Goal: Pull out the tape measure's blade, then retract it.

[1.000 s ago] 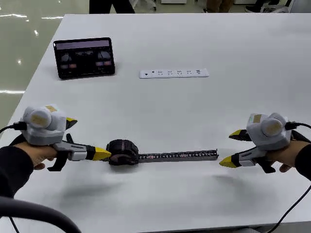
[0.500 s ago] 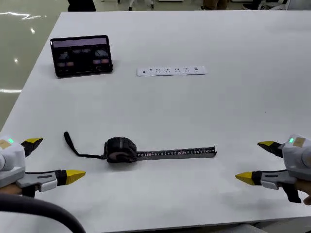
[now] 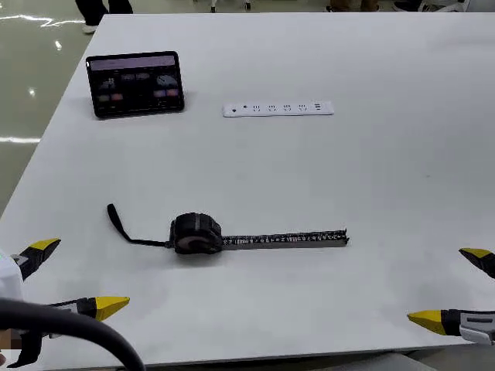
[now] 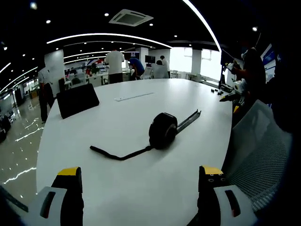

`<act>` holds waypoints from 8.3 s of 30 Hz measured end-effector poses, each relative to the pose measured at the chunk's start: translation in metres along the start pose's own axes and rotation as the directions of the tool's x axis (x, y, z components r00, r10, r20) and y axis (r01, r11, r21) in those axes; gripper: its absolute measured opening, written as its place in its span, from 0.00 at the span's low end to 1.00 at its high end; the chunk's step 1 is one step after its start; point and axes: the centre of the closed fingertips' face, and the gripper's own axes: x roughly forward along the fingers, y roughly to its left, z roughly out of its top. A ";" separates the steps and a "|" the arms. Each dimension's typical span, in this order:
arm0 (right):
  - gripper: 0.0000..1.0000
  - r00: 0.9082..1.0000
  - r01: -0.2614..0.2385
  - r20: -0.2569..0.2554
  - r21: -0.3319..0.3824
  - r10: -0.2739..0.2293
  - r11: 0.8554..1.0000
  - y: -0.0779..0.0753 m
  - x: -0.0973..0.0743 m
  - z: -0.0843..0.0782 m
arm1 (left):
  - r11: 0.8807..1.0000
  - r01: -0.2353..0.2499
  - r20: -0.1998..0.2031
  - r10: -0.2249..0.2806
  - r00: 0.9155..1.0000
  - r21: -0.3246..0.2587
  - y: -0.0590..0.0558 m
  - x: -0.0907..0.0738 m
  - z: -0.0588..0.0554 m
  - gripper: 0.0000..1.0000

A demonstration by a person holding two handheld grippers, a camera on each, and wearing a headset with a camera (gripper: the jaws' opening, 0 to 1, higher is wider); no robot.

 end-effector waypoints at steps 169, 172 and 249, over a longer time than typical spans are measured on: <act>0.17 0.788 -0.584 -0.524 -0.472 0.322 0.660 0.013 0.166 0.052 | 0.920 -0.302 0.059 0.326 0.944 -0.252 -0.048 0.155 0.045 0.95; 0.12 0.796 -0.570 -0.519 -0.471 0.311 0.674 0.012 0.168 0.054 | 0.920 -0.289 0.055 0.314 0.948 -0.266 -0.050 0.156 0.043 0.91; 0.11 0.801 -0.523 -0.536 -0.408 0.267 0.749 0.018 0.174 0.060 | 0.876 -0.333 -0.077 0.327 0.942 -0.348 -0.046 0.168 0.032 0.64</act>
